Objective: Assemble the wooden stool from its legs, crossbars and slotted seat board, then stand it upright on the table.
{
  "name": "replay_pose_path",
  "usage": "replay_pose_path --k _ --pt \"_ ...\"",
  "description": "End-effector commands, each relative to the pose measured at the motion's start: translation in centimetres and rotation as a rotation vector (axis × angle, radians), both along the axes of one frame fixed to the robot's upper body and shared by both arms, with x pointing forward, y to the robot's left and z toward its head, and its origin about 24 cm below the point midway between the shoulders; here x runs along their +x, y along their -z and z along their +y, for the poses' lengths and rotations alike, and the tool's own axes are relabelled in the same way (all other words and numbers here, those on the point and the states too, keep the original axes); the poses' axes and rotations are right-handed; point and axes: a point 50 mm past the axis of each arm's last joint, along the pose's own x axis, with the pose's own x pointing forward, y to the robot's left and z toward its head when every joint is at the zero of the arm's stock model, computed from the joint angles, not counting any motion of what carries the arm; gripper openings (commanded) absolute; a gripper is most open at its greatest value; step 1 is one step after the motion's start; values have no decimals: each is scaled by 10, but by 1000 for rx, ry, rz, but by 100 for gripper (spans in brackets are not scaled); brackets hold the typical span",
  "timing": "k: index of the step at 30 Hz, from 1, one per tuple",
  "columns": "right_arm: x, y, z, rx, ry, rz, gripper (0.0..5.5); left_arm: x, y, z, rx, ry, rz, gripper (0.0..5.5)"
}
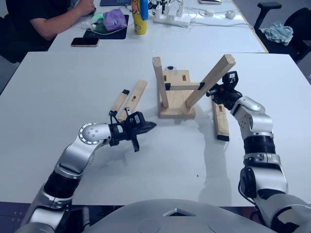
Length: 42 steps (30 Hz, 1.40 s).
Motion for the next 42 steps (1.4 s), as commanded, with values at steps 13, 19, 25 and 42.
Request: replay_pose_path --k 13,19,25,42 --pt "3 32 25 -118 -405 70 0 64 56 -35 207 9 6 1" --pt "-4 36 32 -87 -474 72 0 69 61 -26 231 -32 9 1" --pt "-16 43 44 -93 -576 81 0 78 55 -26 186 -100 -13 1" --pt "-26 38 79 -162 -701 22 0 91 54 -20 174 -218 -37 1"
